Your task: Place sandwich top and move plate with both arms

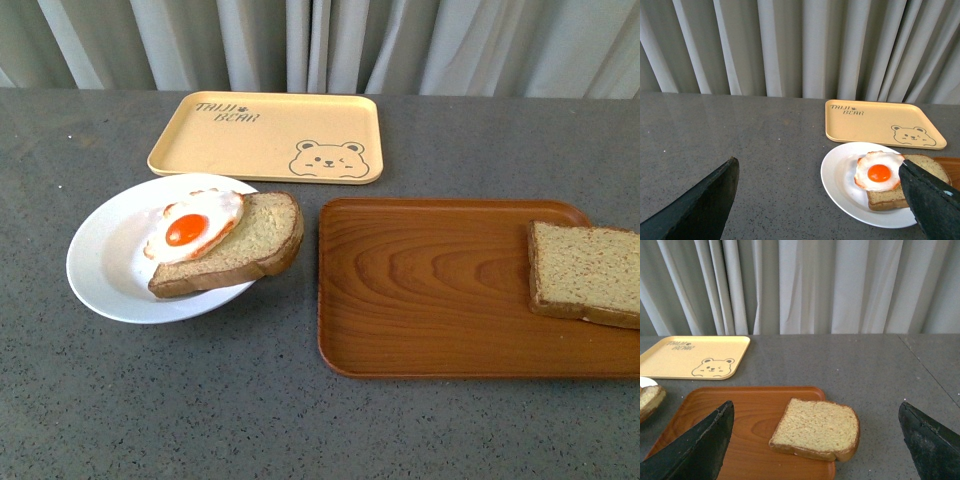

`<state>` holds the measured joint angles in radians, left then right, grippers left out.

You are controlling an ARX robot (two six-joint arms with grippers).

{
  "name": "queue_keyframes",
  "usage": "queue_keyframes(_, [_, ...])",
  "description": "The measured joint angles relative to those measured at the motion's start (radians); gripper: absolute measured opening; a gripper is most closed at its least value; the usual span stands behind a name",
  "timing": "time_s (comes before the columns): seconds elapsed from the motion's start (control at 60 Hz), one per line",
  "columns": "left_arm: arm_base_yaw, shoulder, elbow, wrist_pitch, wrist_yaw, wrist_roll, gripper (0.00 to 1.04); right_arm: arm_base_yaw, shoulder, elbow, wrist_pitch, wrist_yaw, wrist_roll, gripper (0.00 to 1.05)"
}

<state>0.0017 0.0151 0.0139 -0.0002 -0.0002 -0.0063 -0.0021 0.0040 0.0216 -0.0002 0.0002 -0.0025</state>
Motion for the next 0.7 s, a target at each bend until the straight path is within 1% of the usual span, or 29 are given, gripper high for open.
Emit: queue_keyframes(0.699, [0.0,0.0,0.0,0.0,0.0,0.0,0.96,0.0,0.0,0.0,0.0,0.0,0.0,0.96])
